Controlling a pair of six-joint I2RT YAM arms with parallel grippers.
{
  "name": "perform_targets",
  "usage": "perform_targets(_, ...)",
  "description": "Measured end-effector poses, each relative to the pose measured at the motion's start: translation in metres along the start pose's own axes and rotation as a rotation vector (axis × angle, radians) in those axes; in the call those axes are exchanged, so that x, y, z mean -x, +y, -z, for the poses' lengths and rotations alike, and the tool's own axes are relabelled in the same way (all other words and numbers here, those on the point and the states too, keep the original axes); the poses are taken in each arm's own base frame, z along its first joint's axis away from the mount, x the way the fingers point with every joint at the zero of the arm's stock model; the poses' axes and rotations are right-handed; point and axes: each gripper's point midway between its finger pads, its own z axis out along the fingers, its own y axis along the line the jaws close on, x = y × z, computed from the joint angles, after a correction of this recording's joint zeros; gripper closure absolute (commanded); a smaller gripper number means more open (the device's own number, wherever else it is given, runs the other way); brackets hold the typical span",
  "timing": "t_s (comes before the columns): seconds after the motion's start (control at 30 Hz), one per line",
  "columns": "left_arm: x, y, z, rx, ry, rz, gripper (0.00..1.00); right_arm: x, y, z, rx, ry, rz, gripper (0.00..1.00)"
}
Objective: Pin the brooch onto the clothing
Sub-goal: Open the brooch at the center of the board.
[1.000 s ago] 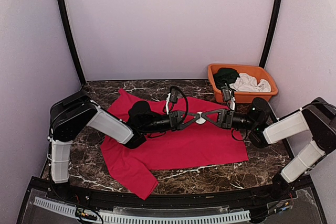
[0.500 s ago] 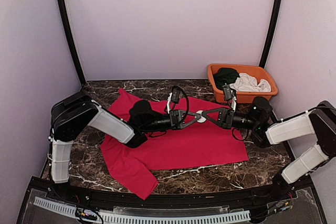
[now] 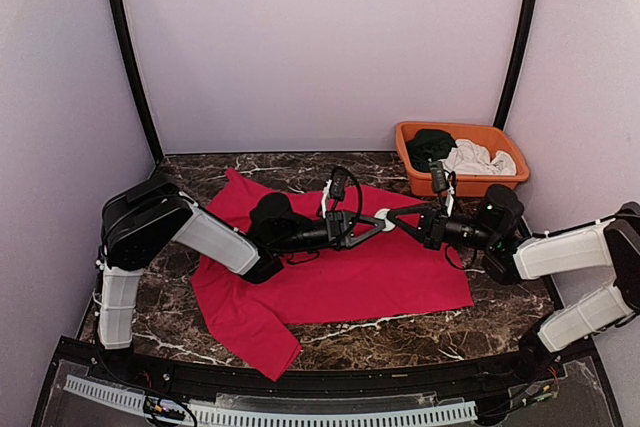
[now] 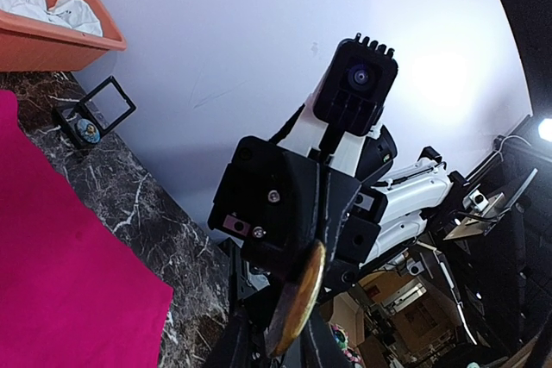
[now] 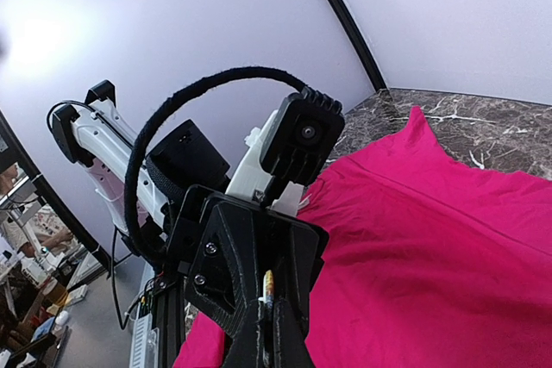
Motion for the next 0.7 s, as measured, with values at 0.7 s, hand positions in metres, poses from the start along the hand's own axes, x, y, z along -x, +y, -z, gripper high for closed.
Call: perform_targets(0.7, -0.0041, 0.0025, -0.0068, -0.024, 0.025, 0.032, 0.96, -0.0035, -0.0084, 0.0037, -0.058, -0.003, 0.01, 1.0)
